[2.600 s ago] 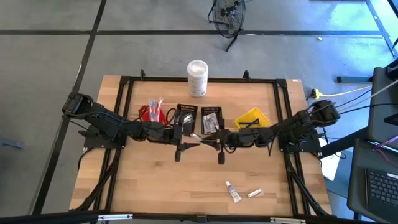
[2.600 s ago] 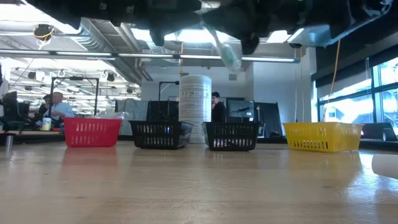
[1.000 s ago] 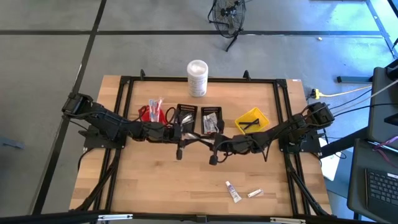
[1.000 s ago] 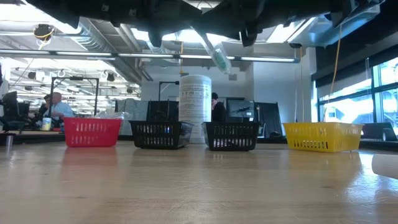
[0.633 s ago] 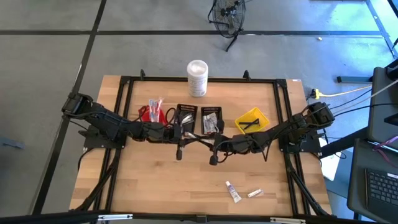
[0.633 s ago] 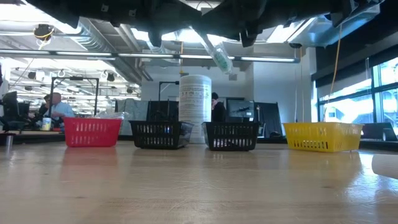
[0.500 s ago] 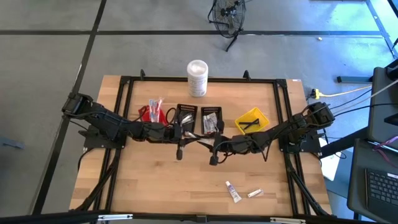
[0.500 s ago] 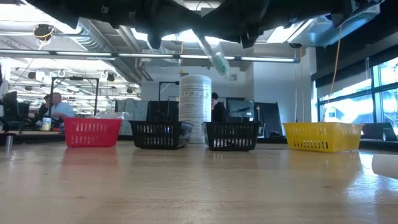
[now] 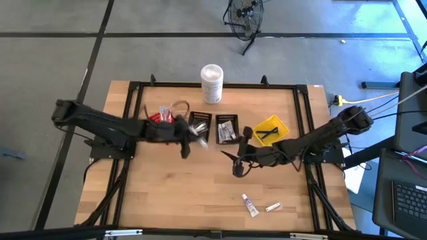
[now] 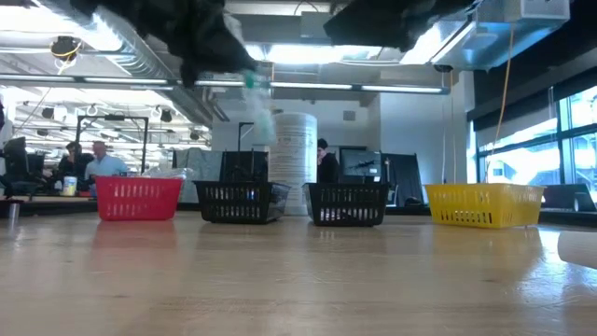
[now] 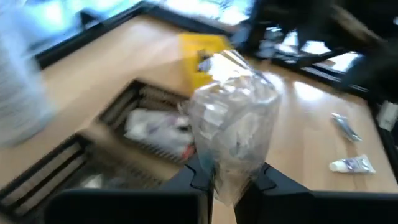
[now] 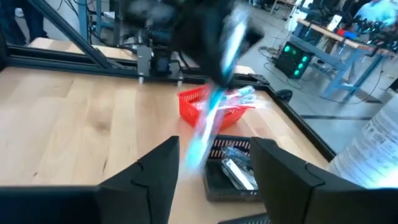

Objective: Pick & Place Travel size toiletries
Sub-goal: Put the green toothbrush into the red bin

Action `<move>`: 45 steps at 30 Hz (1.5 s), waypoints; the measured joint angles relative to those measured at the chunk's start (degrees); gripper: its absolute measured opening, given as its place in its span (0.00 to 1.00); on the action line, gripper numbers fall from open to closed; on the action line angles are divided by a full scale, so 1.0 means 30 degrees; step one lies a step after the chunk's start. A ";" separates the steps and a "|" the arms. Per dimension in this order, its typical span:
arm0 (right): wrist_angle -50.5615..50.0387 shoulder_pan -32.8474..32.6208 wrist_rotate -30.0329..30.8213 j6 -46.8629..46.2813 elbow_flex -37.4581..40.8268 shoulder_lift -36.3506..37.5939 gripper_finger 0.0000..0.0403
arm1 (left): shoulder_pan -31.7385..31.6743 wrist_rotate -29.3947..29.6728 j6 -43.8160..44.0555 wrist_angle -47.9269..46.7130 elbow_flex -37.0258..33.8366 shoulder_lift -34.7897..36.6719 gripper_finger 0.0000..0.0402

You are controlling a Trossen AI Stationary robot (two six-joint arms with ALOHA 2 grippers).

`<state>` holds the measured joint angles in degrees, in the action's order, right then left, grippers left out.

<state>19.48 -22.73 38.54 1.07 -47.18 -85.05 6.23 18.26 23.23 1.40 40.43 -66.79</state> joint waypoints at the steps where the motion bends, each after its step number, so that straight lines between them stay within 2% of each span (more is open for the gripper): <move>1: -0.0418 -0.0035 0.0000 -0.0189 0.0000 0.0211 0.50 | -0.0448 -0.0159 0.0525 -0.1932 0.0600 0.0582 0.06; 4: -0.1049 -0.0020 0.0001 -0.0231 0.0000 0.0596 0.51 | -0.1991 -0.0738 0.1794 -0.8183 0.2265 0.1837 0.06; 8: -0.1792 -0.0013 -0.0052 -0.0231 0.0000 0.0662 0.49 | -0.3974 -0.0799 0.3640 -1.3831 0.3747 0.2385 0.06; 13: -0.2444 -0.0004 -0.0131 -0.0291 0.0001 0.0662 0.46 | -0.6104 -0.0956 0.5257 -1.7879 0.3921 0.2393 0.06; 17: -0.2518 -0.0004 -0.0138 -0.0317 0.0007 0.0662 0.44 | -0.7109 -0.0330 0.5539 -1.8837 0.3829 0.2393 0.06; 21: -0.2526 0.0002 -0.0138 -0.0355 0.0007 0.0662 0.43 | -0.7940 -0.0614 0.5403 -1.8913 0.3829 0.2456 0.06; 27: -0.2533 0.0002 -0.0145 -0.0347 0.0007 0.0655 0.41 | -0.8836 -0.0314 0.6178 -2.0724 0.3829 0.1824 0.06; 36: -0.2533 0.0002 -0.0211 -0.0347 0.0007 0.0648 0.44 | -0.8928 -0.0803 0.7239 -2.0739 0.3829 -0.0331 0.07; 45: -0.2548 0.0002 -0.0273 -0.0347 0.0007 0.0640 0.43 | -0.9200 -0.0983 1.0044 -2.0971 0.3829 -0.2529 0.08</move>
<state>11.84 -22.72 37.72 0.03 -47.16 -83.13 -21.37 15.31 53.36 -61.52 51.92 -74.38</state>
